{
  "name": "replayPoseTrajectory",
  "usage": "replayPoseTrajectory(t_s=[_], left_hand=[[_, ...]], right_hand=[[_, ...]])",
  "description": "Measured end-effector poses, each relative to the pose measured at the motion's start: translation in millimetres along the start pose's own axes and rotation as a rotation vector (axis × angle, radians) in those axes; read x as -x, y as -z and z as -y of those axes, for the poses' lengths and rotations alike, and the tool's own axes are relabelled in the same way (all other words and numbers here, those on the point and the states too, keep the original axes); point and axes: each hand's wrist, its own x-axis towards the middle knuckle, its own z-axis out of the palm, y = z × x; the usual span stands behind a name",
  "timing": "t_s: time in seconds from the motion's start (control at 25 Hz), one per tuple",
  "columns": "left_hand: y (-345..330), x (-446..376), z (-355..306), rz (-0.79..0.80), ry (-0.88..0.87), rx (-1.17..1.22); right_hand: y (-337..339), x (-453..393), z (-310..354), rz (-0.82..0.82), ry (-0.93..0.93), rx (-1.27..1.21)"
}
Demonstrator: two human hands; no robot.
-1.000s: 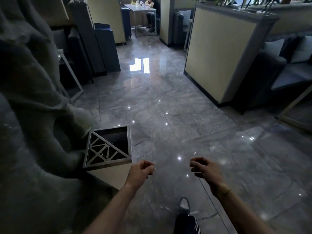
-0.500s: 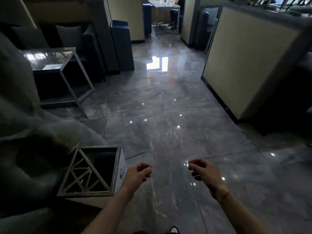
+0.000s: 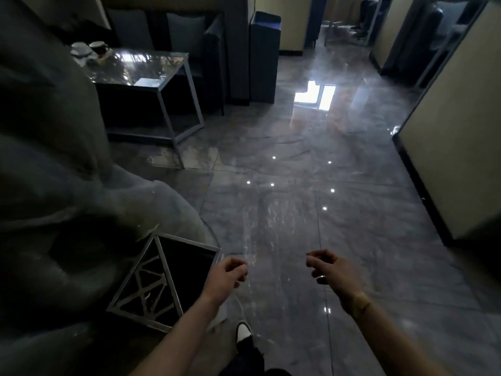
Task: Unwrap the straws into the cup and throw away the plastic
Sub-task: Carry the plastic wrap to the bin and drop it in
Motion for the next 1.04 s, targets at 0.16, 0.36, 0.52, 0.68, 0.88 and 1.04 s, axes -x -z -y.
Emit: replayPoseTrajectory(t_s=[0.16, 0.36, 0.52, 0.68, 0.88, 1.04], left_hand=[[24.9, -34.8, -2.8, -0.100, 0.037, 0.099], [61.2, -64.9, -5.0, -0.225, 0.066, 0.199], [87.1, -72.2, 0.2, -0.342, 0.125, 0.286], [103.8, -74.1, 16.2, -0.487, 0.219, 0.384], [101.0, -68.6, 35.0, -0.694, 0.322, 0.575], [74.9, -60.8, 41.1, -0.856, 0.404, 0.736]], right_hand=[[-35.2, -53.1, 38.7, 0.081, 0.028, 0.064], [-89.4, -108.1, 79.7, 0.210, 0.094, 0.168], [-136.2, -139.8, 97.8, 0.305, 0.112, 0.243], [-184.9, -175.7, 103.4, 0.453, 0.122, 0.367], [-231.7, -218.4, 99.3, 0.688, 0.113, 0.598], [-254.9, -239.6, 95.5, 0.861, 0.129, 0.765]])
